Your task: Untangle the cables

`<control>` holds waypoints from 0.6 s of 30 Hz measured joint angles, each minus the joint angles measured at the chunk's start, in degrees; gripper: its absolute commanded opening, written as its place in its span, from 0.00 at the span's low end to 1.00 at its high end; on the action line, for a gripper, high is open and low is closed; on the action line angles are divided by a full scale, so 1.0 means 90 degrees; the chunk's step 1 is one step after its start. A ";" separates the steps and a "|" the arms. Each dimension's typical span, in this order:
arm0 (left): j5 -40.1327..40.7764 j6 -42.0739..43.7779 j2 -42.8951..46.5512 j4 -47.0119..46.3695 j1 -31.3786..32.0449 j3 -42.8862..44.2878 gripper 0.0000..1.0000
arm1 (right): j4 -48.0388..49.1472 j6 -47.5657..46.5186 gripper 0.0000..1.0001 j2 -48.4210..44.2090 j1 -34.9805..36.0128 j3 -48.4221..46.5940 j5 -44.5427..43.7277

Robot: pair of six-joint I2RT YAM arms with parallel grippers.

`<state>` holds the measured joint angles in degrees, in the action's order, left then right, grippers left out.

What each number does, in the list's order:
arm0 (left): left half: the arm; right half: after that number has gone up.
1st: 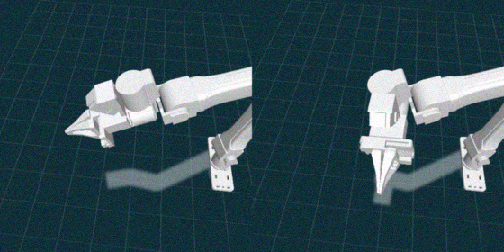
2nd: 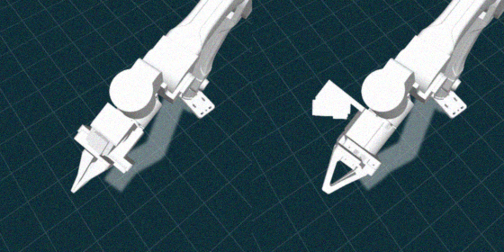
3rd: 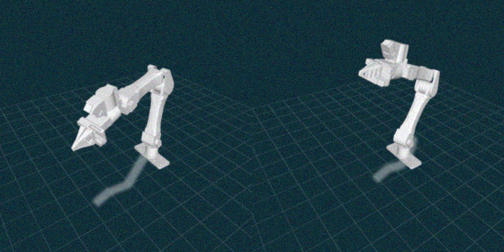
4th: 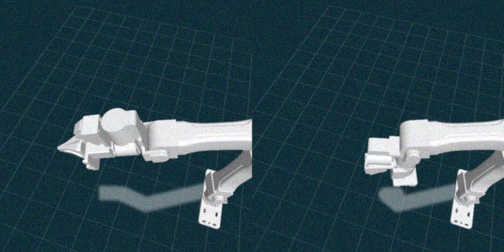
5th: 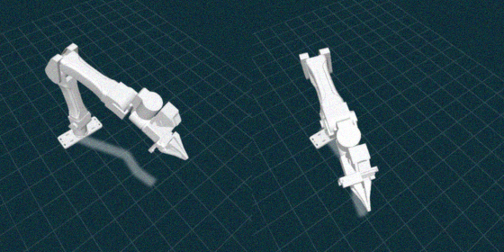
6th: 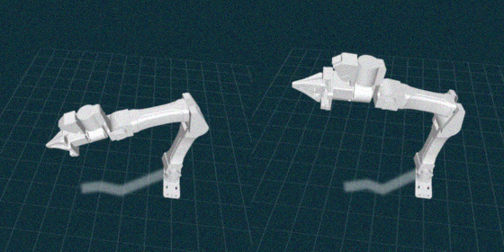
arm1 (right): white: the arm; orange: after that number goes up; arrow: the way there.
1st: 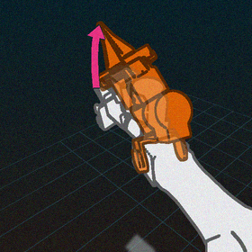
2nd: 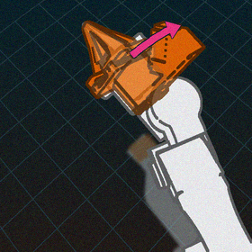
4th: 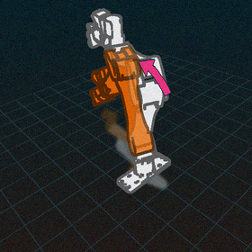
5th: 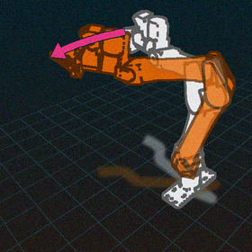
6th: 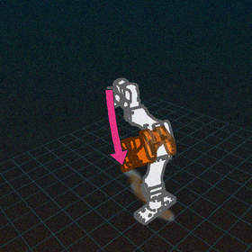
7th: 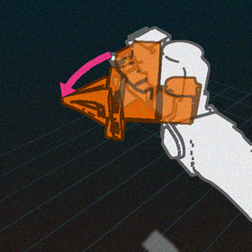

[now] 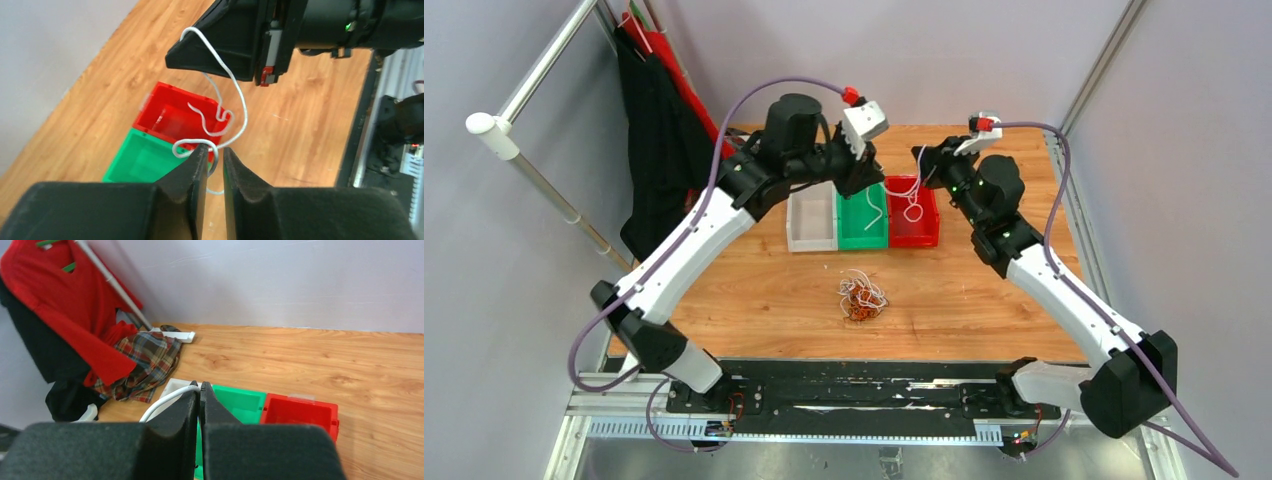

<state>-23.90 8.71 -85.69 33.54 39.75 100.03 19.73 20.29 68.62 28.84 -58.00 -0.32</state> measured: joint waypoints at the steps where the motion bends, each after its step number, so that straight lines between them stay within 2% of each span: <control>1: 0.0046 0.0087 -0.0194 0.0015 0.0019 0.0155 0.46 | -0.0036 0.0046 0.01 0.0041 -0.0085 -0.0051 0.0017; 2: 0.0092 0.0163 -0.0408 0.0044 0.0027 0.0323 0.50 | -0.0075 0.0126 0.00 0.0117 -0.0236 -0.0121 0.0063; 7: 0.0177 0.0510 -0.1120 0.0291 0.0029 0.0733 0.85 | -0.0182 0.0471 0.01 0.0554 -0.0860 -0.0427 0.0277; 11: 0.0036 0.0780 -0.1331 0.0772 0.0029 0.0716 1.00 | -0.0240 0.0697 0.01 0.0908 -0.1234 -0.0675 0.0469; 18: -0.0034 0.1251 -0.0797 0.1404 0.0015 0.0092 0.98 | -0.0345 0.0838 0.01 0.1141 -0.1474 -0.0971 0.0741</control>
<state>-24.21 19.97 -92.86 46.17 39.88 100.86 16.62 27.83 78.89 15.57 -66.74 6.35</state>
